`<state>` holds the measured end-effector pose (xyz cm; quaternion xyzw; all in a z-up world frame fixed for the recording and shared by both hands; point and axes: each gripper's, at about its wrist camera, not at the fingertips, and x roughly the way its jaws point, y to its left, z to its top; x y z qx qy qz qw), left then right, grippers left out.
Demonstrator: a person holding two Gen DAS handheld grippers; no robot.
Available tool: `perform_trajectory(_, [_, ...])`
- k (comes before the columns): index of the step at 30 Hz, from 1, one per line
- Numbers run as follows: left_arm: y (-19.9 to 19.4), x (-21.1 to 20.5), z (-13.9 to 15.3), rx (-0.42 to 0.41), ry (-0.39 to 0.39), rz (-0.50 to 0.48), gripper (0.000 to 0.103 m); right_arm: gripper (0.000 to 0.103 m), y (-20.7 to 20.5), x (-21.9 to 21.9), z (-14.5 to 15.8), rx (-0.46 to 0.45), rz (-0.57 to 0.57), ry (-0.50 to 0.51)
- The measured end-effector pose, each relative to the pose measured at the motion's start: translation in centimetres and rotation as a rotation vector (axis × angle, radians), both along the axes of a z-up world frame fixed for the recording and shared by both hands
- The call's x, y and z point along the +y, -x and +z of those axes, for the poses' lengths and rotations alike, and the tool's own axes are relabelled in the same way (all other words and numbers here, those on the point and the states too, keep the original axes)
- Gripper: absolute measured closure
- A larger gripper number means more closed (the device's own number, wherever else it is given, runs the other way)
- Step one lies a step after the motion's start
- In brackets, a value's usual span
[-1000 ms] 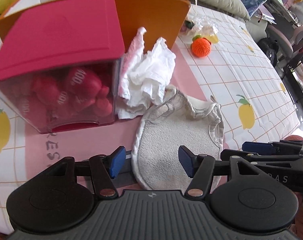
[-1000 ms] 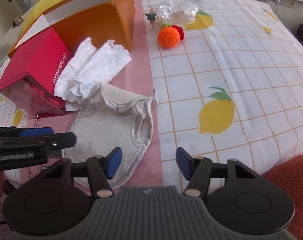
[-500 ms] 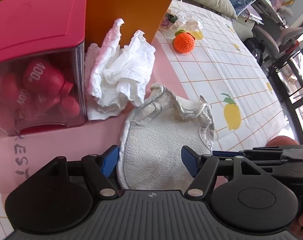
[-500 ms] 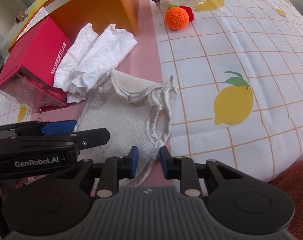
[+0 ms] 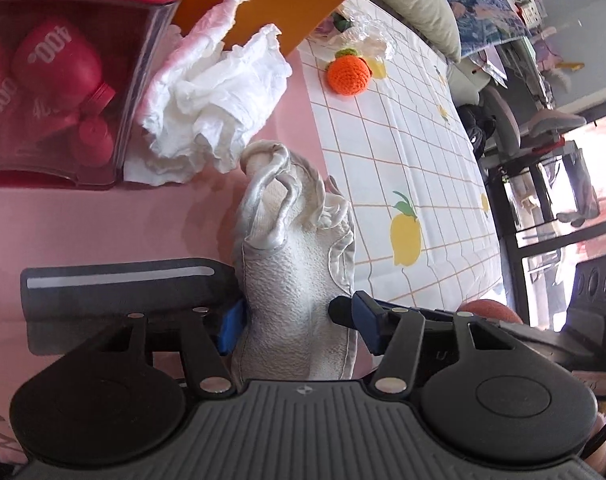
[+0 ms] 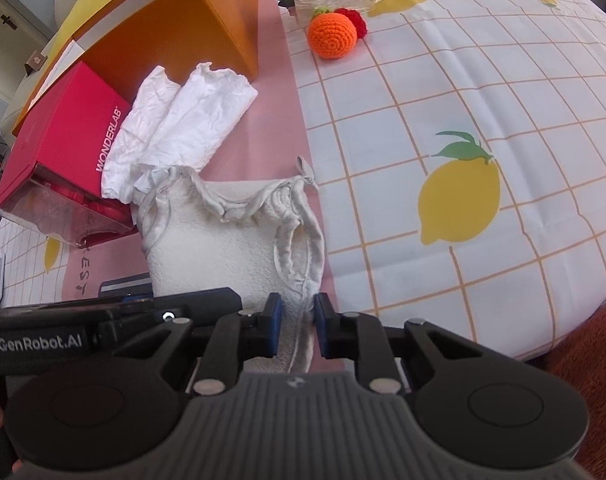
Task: Organize soft objects
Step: 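Grasp the bib edge with left tool while right tool releases it, then grasp the white crumpled cloth with right tool while left tool holds the bib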
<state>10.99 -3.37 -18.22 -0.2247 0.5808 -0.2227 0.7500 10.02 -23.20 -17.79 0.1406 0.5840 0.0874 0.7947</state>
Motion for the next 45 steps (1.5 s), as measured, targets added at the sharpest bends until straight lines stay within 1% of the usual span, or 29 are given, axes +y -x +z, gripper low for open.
perform_trajectory(1, [-0.1, 0.1, -0.1, 0.010, 0.012, 0.017, 0.033, 0.085, 0.0, 0.0, 0.0, 0.000, 0.001, 0.001])
perform_trajectory(2, [-0.2, 0.1, -0.1, 0.020, 0.029, 0.027, 0.024, 0.085, 0.0, 0.0, 0.0, -0.001, 0.005, 0.003])
perform_trajectory(3, [-0.3, -0.1, -0.1, 0.027, 0.040, 0.034, 0.024, 0.085, 0.0, 0.2, 0.1, -0.004, 0.012, 0.009])
perform_trajectory(6, [-0.5, -1.0, 0.0, 0.018, -0.010, 0.026, 0.024, 0.085, 0.1, 0.5, 0.1, -0.011, 0.031, 0.029])
perform_trajectory(9, [-0.7, -2.2, 0.2, -0.001, -0.052, 0.004, 0.040, 0.083, 0.1, 0.4, 0.1, -0.010, 0.045, 0.018])
perform_trajectory(10, [-0.7, -2.6, 0.3, -0.012, -0.070, -0.008, 0.052, 0.082, 0.1, 0.5, 0.1, -0.010, 0.052, 0.019])
perform_trajectory(11, [-0.7, -3.0, 0.4, -0.021, -0.095, -0.015, 0.068, 0.082, 0.1, 0.6, 0.2, -0.011, 0.060, 0.023])
perform_trajectory(13, [-0.5, -3.1, 0.6, -0.039, -0.147, -0.031, 0.082, 0.081, 0.2, 0.8, 0.2, -0.012, 0.068, 0.028])
perform_trajectory(15, [-0.3, -2.7, 0.7, -0.043, -0.152, -0.016, 0.087, 0.079, 0.2, 0.8, 0.3, -0.010, 0.067, 0.023])
perform_trajectory(18, [0.0, -1.9, 1.0, -0.049, -0.150, -0.002, 0.089, 0.077, 0.2, 0.7, 0.4, -0.002, 0.062, 0.011])
perform_trajectory(21, [0.7, -1.3, 2.3, -0.086, -0.156, -0.013, 0.090, 0.076, 0.4, 0.9, 1.0, -0.019, 0.070, 0.024])
perform_trajectory(22, [0.8, -1.0, 2.8, -0.096, -0.164, -0.018, 0.090, 0.074, 0.5, 0.9, 1.3, -0.032, 0.072, 0.030])
perform_trajectory(23, [1.0, -0.7, 3.3, -0.099, -0.178, -0.017, 0.090, 0.068, 0.7, 0.9, 1.7, -0.048, 0.070, 0.037])
perform_trajectory(27, [1.3, 0.8, 4.6, -0.089, -0.258, -0.002, 0.090, 0.060, 0.6, 0.8, 3.2, -0.105, 0.050, 0.062])
perform_trajectory(30, [1.5, 1.8, 5.0, -0.082, -0.301, 0.003, 0.090, 0.053, -0.4, 1.2, 3.9, -0.128, 0.039, 0.044])
perform_trajectory(32, [1.5, 2.3, 4.8, -0.068, -0.328, 0.007, 0.090, 0.042, -1.6, 1.9, 4.5, -0.149, 0.042, 0.013])
perform_trajectory(33, [1.5, 2.5, 4.7, -0.064, -0.339, 0.007, 0.090, 0.040, -2.3, 2.4, 4.7, -0.160, 0.046, 0.005])
perform_trajectory(35, [1.5, 2.9, 4.5, -0.054, -0.343, 0.015, 0.090, 0.033, -3.7, 3.4, 5.2, -0.189, 0.045, -0.021])
perform_trajectory(37, [1.5, 3.3, 4.3, -0.043, -0.327, 0.028, 0.090, 0.031, -5.1, 4.4, 5.2, -0.203, 0.038, -0.045])
perform_trajectory(39, [1.3, 3.4, 4.2, -0.037, -0.318, 0.031, 0.090, 0.031, -6.7, 5.4, 4.5, -0.186, 0.022, -0.068])
perform_trajectory(42, [1.1, 3.4, 4.1, -0.035, -0.310, 0.022, 0.090, 0.030, -8.7, 6.5, 2.9, -0.126, -0.022, -0.114])
perform_trajectory(45, [0.9, 3.4, 3.8, -0.024, -0.301, 0.019, 0.090, 0.029, -10.0, 7.4, 1.6, -0.090, -0.054, -0.146])
